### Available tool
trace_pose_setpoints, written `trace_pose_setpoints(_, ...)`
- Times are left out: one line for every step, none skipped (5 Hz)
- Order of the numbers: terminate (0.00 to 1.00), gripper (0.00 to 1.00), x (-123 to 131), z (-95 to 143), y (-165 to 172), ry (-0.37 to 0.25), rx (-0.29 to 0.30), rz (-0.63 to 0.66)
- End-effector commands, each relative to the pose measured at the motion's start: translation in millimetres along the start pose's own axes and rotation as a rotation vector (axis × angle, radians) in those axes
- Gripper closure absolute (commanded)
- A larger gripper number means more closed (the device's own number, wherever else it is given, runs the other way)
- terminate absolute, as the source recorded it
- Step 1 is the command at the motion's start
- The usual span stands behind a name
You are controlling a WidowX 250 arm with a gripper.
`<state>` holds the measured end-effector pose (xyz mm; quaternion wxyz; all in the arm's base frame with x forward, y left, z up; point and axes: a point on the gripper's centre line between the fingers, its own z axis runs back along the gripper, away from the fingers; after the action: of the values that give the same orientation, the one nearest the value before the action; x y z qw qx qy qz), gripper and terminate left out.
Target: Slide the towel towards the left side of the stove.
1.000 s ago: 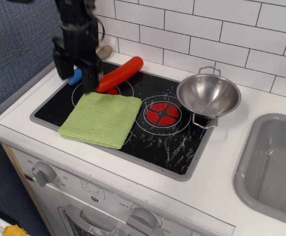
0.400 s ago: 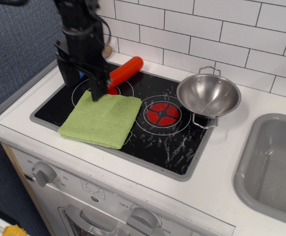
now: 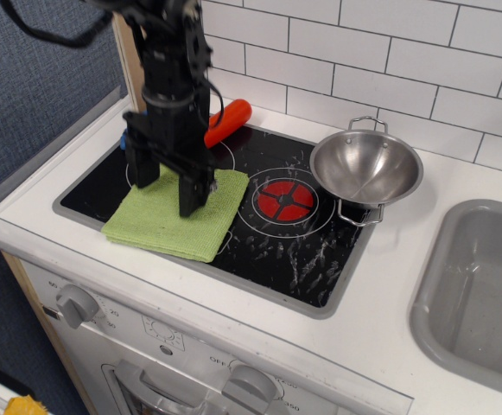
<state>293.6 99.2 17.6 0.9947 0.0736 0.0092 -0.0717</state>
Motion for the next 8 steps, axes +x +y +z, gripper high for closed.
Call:
trace_pose_setpoints(0.00, 0.00, -14, -14, 47, 0.053, 0.009, 0.114)
trace_pose_setpoints(0.00, 0.00, -20, -16, 71, 0.060, 0.022, 0.094)
trace_pose_setpoints(0.00, 0.00, -27, -12, 92, 0.057, 0.026, 0.043)
trace_pose_setpoints(0.00, 0.00, -35, -11, 90, 0.090, 0.020, 0.005)
trace_pose_setpoints(0.00, 0.00, -35, -8, 82, 0.076, 0.029, -0.032)
trace_pose_setpoints(0.00, 0.00, -32, 18, 81, -0.043, 0.037, 0.024)
trace_pose_setpoints(0.00, 0.00, -34, 48, 85, -0.130, 0.033, 0.077)
trace_pose_setpoints(0.00, 0.00, -38, 52, 85, -0.137, 0.038, 0.083)
